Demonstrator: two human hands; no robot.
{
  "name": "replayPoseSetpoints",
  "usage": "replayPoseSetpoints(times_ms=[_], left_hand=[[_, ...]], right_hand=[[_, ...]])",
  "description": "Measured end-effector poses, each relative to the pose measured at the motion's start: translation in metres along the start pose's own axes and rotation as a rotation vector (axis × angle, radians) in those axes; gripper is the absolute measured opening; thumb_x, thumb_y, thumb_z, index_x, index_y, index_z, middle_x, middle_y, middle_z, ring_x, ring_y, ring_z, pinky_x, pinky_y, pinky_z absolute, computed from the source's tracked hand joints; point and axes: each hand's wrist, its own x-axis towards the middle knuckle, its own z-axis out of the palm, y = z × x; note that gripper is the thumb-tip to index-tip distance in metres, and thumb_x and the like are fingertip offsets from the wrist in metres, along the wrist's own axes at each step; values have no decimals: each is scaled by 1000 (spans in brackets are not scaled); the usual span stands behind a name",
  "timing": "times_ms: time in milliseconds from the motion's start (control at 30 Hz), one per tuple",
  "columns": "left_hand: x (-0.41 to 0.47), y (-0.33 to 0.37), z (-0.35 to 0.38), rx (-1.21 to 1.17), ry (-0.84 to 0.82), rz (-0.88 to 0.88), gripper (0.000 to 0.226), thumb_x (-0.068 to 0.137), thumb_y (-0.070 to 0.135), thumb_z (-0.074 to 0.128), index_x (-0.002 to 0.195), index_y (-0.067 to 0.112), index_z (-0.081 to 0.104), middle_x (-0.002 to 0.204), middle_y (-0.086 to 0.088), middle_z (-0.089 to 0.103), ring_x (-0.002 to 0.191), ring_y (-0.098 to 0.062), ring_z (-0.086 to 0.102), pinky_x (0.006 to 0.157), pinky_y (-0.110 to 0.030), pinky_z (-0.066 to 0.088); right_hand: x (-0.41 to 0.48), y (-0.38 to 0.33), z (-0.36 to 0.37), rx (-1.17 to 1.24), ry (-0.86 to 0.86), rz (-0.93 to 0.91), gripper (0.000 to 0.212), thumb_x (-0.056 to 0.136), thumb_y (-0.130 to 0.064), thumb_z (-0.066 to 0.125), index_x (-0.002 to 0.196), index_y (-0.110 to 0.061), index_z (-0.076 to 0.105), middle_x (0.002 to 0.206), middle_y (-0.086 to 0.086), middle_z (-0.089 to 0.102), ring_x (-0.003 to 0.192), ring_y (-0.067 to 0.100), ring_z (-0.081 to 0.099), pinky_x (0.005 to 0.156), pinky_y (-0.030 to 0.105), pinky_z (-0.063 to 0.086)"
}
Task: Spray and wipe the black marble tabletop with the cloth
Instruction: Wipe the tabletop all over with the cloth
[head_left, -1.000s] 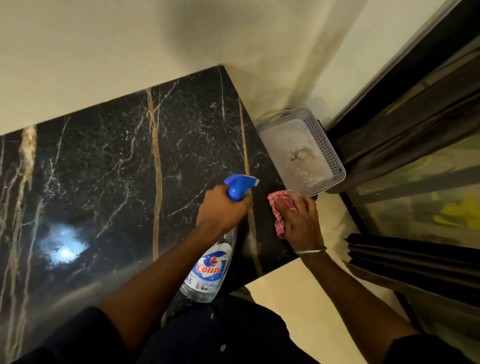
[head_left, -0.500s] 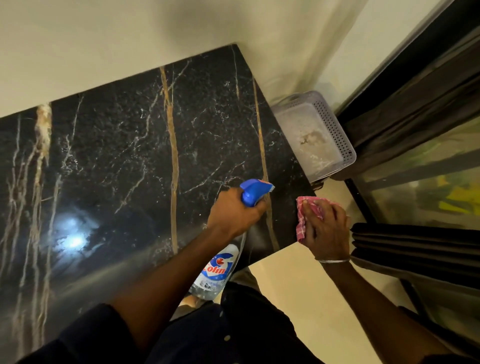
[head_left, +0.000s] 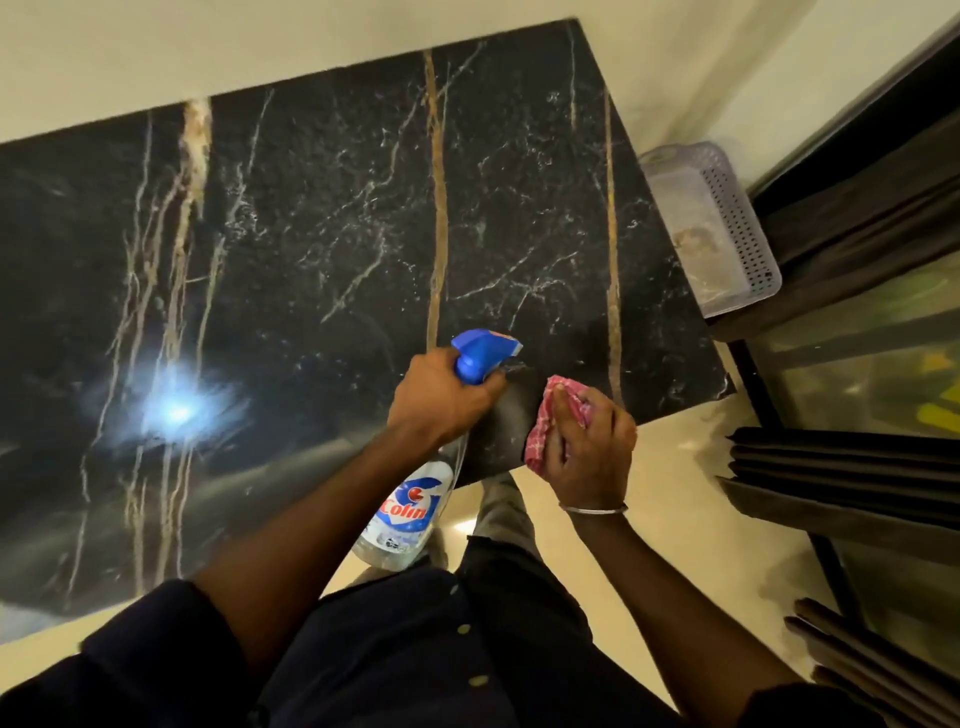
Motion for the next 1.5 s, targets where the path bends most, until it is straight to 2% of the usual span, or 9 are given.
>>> replayPoseSetpoints(times_ms=[233,400,567,767,900,1067,1233,1367,1500], left_hand=[[-26,-66,-57,-74,157,-159,27,75,48,68,78,21,61,65,6,62,59,-11,62,54,-23,44],[-48,-122,-104,-154,348,-308,29,76,46,69,81,19,61,67,6,60,59,-8,58,52,-22,39],[-85,-184,-152,-273,532,-380,24,76,43,66,84,21,64,67,2,65,60,-14,63,57,-27,50],[-131,-247,-189,-373,706,-521,25,77,41,67,80,17,63,66,-3,66,58,-15,63,57,-29,52],[-156,-279,-206,-433,839,-619,28,81,39,66,85,12,62,66,-5,61,59,-17,60,58,-28,49],[-176,-303,-220,-516,966,-716,27,84,34,68,71,14,55,56,3,50,48,-9,47,52,-17,37],[-194,-318,-233,-584,1105,-792,27,85,39,69,76,16,57,60,4,55,55,-9,55,60,-21,47],[-205,-326,-241,-622,1180,-842,30,85,40,68,83,10,61,61,2,58,56,-13,59,66,-33,58],[-207,-326,-245,-635,1199,-866,32,86,40,68,86,8,62,64,-2,59,59,-19,61,69,-41,60]], right_hand=[[-25,-77,26,31,-89,-268,61,85,-26,62,145,-23,47,132,16,48,112,39,48,90,51,45],[-42,-151,45,46,-160,-525,57,88,-30,60,144,-23,49,133,16,47,110,41,50,89,52,45],[-52,-237,72,34,-305,-800,59,86,-39,65,142,-25,51,134,15,52,113,39,51,90,50,44],[-68,-328,80,140,-464,-1045,82,70,-34,80,139,-25,36,132,7,45,113,34,54,84,50,53],[-78,-379,95,-35,-517,-1299,72,79,-42,71,139,-28,35,139,9,41,123,33,40,91,49,46],[-94,-451,107,-116,-522,-1524,57,80,-41,68,126,-19,44,126,9,51,110,31,46,84,45,46],[-104,-525,102,-322,-451,-1861,43,102,-33,34,139,-11,35,134,12,44,127,30,40,106,42,33],[-104,-567,105,-249,-548,-1846,44,99,-45,41,129,-14,45,123,9,53,121,28,45,104,43,33],[-105,-544,126,-146,-601,-1833,57,91,-48,55,138,-20,37,136,11,40,126,30,38,102,47,36]])
